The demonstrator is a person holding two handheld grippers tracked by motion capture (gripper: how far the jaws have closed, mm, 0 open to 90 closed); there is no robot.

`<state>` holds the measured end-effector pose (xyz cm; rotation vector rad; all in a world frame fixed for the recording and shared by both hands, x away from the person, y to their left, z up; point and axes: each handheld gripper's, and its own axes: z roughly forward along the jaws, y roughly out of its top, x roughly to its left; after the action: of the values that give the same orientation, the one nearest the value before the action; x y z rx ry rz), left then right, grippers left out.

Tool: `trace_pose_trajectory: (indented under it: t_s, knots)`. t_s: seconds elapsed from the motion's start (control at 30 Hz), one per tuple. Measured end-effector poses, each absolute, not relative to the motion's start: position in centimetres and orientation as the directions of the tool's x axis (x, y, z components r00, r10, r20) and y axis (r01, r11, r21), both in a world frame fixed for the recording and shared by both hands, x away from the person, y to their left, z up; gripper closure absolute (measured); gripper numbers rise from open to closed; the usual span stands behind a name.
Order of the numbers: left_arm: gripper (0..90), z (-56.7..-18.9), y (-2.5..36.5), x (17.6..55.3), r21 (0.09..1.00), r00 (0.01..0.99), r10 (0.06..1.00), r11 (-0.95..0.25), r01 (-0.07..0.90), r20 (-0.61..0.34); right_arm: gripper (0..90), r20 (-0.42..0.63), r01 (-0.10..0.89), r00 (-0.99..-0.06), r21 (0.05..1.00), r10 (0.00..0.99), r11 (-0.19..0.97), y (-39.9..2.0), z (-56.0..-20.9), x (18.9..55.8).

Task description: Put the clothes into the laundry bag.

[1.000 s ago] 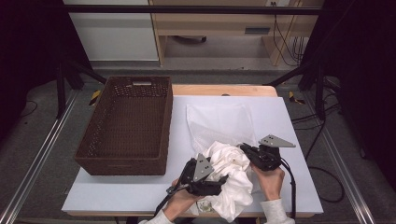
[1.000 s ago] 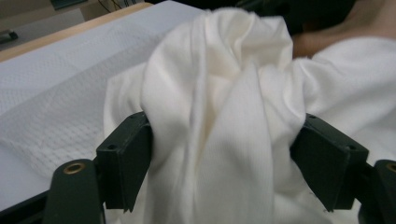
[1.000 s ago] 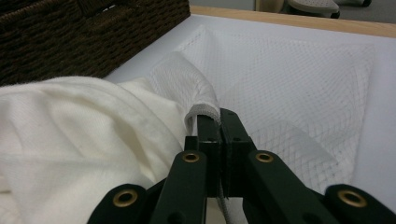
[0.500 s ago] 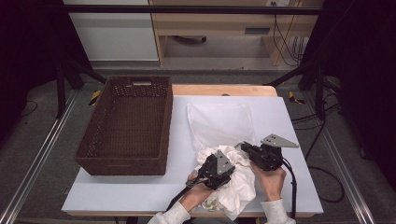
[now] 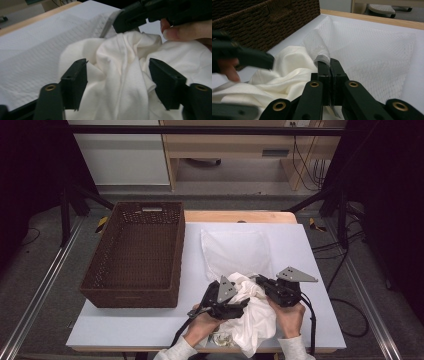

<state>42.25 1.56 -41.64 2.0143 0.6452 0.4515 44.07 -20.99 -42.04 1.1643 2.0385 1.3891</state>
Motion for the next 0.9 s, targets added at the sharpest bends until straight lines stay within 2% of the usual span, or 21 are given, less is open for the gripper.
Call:
trace_pose_trajectory:
  t_s: [0.07,0.13,0.2,0.3,0.37,0.4,0.53,0.6,0.73,0.9]
  knots:
    - [25.9,-41.1,1.9,42.7,0.855,0.799,0.594,-0.457,0.243,0.090,88.8,0.115,0.405,-0.568,0.901,0.815,0.154,-20.9,-42.0,44.0]
    - [25.7,-41.1,1.8,43.5,0.836,0.813,0.578,-0.481,0.263,0.076,88.8,0.110,0.402,-0.569,0.902,0.815,0.159,-20.9,-42.0,44.0]
    - [23.4,-41.5,1.5,44.3,0.824,0.812,0.579,-0.495,0.277,0.075,88.8,0.110,0.404,-0.567,0.901,0.816,0.159,-20.8,-42.1,44.1]
    - [24.6,-43.3,0.5,45.3,0.792,0.793,0.603,-0.525,0.313,0.086,88.8,0.109,0.406,-0.568,0.899,0.816,0.163,-20.9,-42.2,44.1]
    - [30.4,-44.1,0.3,45.7,0.790,0.812,0.583,-0.511,0.339,0.028,88.8,0.110,0.410,-0.566,0.897,0.817,0.163,-20.9,-42.3,44.2]
    - [35.3,-44.1,0.3,45.7,0.789,0.814,0.580,-0.514,0.336,0.032,88.8,0.113,0.415,-0.563,0.895,0.819,0.162,-21.0,-42.4,44.3]
    - [66.6,-43.9,0.0,45.1,0.798,0.813,0.580,-0.515,0.312,0.057,88.8,0.117,0.419,-0.560,0.894,0.820,0.159,-21.0,-42.6,44.5]
    - [74.5,-43.3,0.1,44.2,0.814,0.819,0.571,-0.500,0.296,0.053,88.9,0.117,0.416,-0.558,0.896,0.822,0.155,-20.9,-42.6,44.5]
    - [76.2,-42.3,-0.8,42.7,0.828,0.856,0.514,-0.499,0.257,0.044,89.0,0.129,0.413,-0.554,0.900,0.822,0.137,-21.0,-42.4,44.4]
    - [76.1,-43.2,-3.0,42.6,0.786,0.844,0.520,-0.573,0.232,0.130,89.1,0.128,0.393,-0.565,0.911,0.815,0.129,-21.1,-42.1,44.2]
